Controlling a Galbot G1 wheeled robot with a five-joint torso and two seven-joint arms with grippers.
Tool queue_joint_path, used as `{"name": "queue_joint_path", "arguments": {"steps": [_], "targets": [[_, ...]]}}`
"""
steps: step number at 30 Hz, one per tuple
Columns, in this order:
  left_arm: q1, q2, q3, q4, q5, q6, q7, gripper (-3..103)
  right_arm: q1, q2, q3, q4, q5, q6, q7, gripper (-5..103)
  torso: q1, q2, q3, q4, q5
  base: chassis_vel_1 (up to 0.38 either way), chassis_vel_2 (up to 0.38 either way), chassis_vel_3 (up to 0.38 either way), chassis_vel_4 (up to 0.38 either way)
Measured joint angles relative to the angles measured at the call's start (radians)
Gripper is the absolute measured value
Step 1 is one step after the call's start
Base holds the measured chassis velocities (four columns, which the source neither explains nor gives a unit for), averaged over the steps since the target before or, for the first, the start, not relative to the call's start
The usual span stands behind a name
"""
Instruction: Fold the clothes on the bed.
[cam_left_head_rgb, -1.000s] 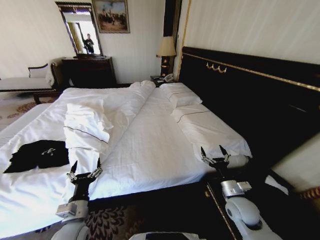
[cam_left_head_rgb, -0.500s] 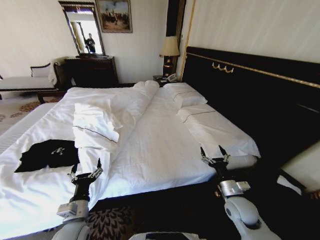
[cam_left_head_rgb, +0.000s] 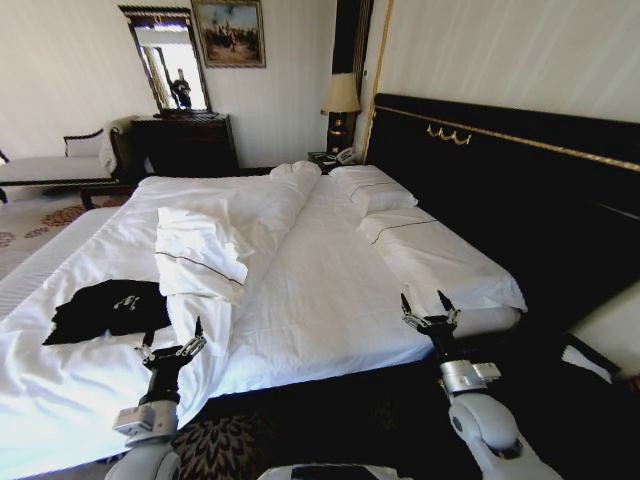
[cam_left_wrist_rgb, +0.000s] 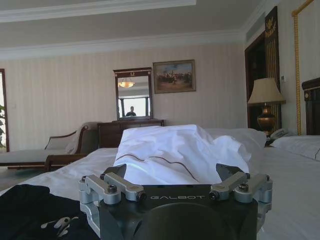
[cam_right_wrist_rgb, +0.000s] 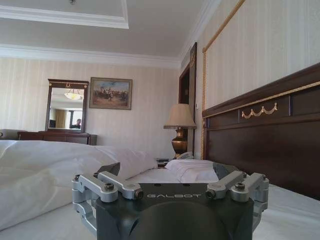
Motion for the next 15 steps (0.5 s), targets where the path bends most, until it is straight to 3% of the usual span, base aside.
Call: {"name": "queue_joint_path", "arguments": {"steps": [15], "targets": [[0.01,-0.001,-0.003,-0.013,0.001,-0.004,0.001,100,-0.005,0.01,0.001,0.007,-0.002,0.0,0.001,100,0.0,0.0,0.0,0.0,0.0,0.09,0.091,-0.095,-0.085]]}}
